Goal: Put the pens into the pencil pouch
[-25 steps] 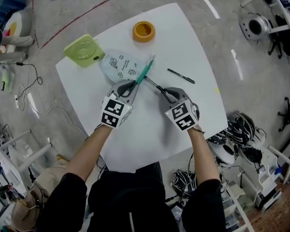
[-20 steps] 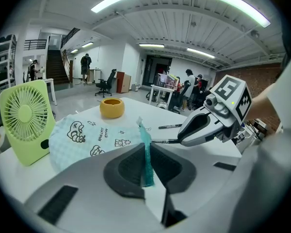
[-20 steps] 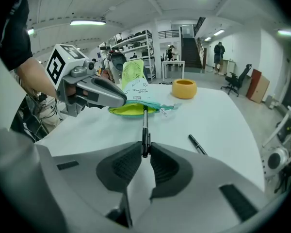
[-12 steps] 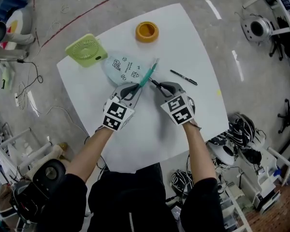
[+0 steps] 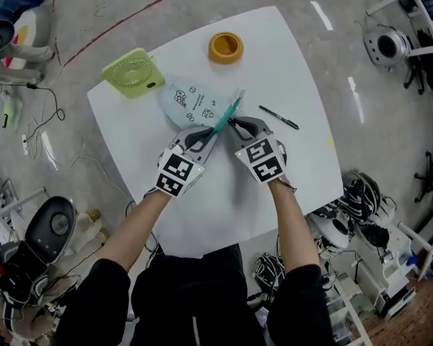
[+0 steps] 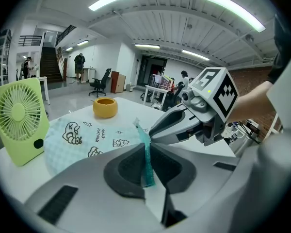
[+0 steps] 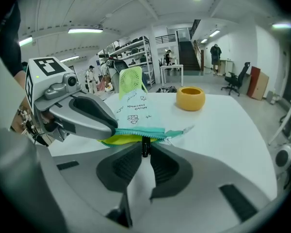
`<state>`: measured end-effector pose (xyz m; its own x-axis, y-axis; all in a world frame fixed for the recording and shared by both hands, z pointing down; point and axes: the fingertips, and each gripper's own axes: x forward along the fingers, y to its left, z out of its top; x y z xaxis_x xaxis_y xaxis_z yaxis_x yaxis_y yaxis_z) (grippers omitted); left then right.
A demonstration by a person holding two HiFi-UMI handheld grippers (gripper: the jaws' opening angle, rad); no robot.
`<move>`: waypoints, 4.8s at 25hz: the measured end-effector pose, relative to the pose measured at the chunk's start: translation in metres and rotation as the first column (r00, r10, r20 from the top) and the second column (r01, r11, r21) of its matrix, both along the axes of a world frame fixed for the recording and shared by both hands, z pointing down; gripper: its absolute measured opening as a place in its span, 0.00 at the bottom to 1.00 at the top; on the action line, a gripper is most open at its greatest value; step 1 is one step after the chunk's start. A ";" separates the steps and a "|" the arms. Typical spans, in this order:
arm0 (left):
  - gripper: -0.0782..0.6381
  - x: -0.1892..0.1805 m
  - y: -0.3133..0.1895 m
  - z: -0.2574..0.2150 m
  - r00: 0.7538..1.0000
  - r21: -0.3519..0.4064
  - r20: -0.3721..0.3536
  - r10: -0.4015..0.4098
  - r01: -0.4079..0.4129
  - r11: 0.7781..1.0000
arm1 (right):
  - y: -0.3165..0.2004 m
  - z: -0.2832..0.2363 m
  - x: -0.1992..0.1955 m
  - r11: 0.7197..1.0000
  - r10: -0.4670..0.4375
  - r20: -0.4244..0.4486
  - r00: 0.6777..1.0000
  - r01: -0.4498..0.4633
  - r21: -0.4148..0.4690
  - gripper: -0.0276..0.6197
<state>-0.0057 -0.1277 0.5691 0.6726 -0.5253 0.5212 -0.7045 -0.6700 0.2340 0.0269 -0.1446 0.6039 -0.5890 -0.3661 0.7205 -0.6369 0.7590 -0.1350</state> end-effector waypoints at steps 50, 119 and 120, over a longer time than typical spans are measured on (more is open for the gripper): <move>0.18 -0.011 -0.005 -0.014 0.998 -0.012 -0.056 -0.034 0.034 0.999 | 0.003 0.005 -0.015 0.996 0.083 0.095 0.992 -0.085 0.015 0.18; 0.18 -0.007 -0.015 -0.005 0.997 -0.035 -0.043 -0.061 0.059 0.998 | 0.043 0.005 0.173 0.969 0.244 -0.110 0.964 -0.236 0.073 0.13; 0.18 -0.007 -0.015 -0.006 0.997 -0.036 -0.043 -0.061 0.060 0.998 | 0.044 0.003 0.173 0.969 0.244 -0.109 0.964 -0.236 0.076 0.13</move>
<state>-0.0126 -0.1428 0.5635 0.6630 -0.5480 0.5100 -0.7319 -0.6176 0.2880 0.1999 -0.1010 0.6073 -0.3920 -0.5326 0.7501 -0.8099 0.5866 -0.0067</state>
